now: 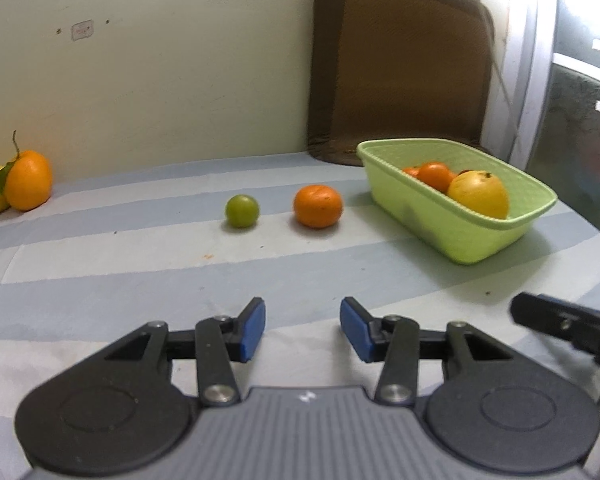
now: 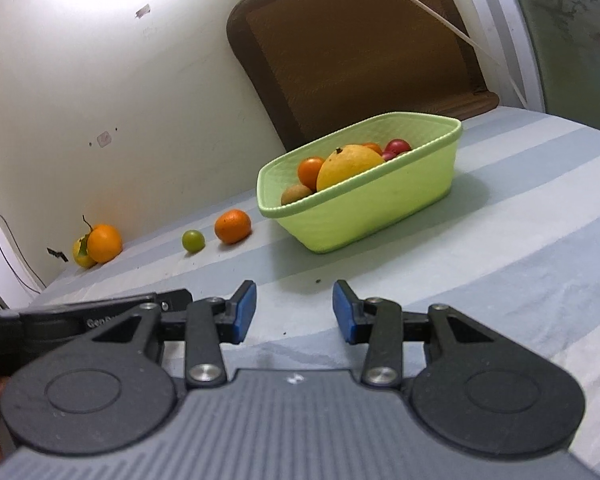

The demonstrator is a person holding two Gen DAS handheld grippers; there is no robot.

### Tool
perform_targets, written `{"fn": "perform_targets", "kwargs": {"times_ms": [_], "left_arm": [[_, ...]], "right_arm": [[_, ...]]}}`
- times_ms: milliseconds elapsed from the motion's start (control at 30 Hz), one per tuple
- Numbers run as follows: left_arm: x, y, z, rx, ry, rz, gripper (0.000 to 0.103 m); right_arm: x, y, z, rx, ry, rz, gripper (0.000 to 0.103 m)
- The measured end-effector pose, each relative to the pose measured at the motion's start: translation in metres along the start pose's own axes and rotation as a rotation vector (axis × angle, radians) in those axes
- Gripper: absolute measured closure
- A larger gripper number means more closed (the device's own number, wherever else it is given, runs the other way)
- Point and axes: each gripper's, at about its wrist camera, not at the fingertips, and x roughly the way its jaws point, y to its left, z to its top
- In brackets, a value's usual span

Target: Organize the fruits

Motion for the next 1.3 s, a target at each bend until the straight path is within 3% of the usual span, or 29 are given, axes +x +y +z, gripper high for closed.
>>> {"fn": "perform_targets", "kwargs": {"times_ms": [400, 1300], "left_arm": [[-0.004, -0.004, -0.003, 0.031, -0.015, 0.052, 0.060], [-0.004, -0.004, -0.002, 0.105, -0.041, 0.066, 0.054]], "right_arm": [[-0.005, -0.018, 0.003, 0.138, -0.014, 0.027, 0.058], [-0.007, -0.018, 0.002, 0.155, -0.020, 0.023, 0.058]]}}
